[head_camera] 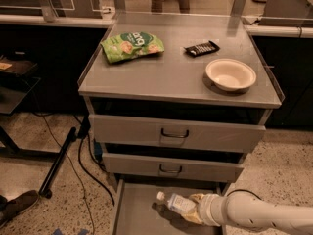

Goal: Pick blue plastic bottle from bottom drawer and place on counter

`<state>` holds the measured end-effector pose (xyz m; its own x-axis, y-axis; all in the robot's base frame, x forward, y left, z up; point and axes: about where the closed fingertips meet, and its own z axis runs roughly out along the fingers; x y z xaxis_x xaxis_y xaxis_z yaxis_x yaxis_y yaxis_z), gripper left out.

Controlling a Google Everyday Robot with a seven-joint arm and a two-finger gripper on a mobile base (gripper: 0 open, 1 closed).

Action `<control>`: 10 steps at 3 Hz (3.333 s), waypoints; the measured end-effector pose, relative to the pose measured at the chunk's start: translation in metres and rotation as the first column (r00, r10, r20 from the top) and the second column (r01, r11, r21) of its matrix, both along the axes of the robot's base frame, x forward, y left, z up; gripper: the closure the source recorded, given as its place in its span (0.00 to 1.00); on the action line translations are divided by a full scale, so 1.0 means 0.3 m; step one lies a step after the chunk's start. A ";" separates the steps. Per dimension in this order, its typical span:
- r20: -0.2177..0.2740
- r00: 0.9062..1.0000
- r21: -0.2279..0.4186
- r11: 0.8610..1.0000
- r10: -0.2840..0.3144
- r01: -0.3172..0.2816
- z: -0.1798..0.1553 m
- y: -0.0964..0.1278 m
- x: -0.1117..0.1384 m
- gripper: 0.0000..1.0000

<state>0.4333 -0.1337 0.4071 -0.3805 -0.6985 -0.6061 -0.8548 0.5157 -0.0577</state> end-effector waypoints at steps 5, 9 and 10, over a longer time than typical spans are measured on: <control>0.141 0.987 0.017 0.997 -0.072 0.070 0.469 -0.123 0.038 1.00; 0.328 0.941 0.007 0.997 -0.079 0.081 0.894 -0.144 0.035 1.00; 0.409 0.908 0.014 0.996 -0.091 0.094 1.054 -0.158 0.094 1.00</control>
Offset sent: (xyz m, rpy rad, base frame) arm 0.0266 -0.0189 0.0929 0.0821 -0.0987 -0.0742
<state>0.4614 -0.1810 0.7232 -0.1633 -0.6765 -0.7181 -0.7043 0.5897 -0.3953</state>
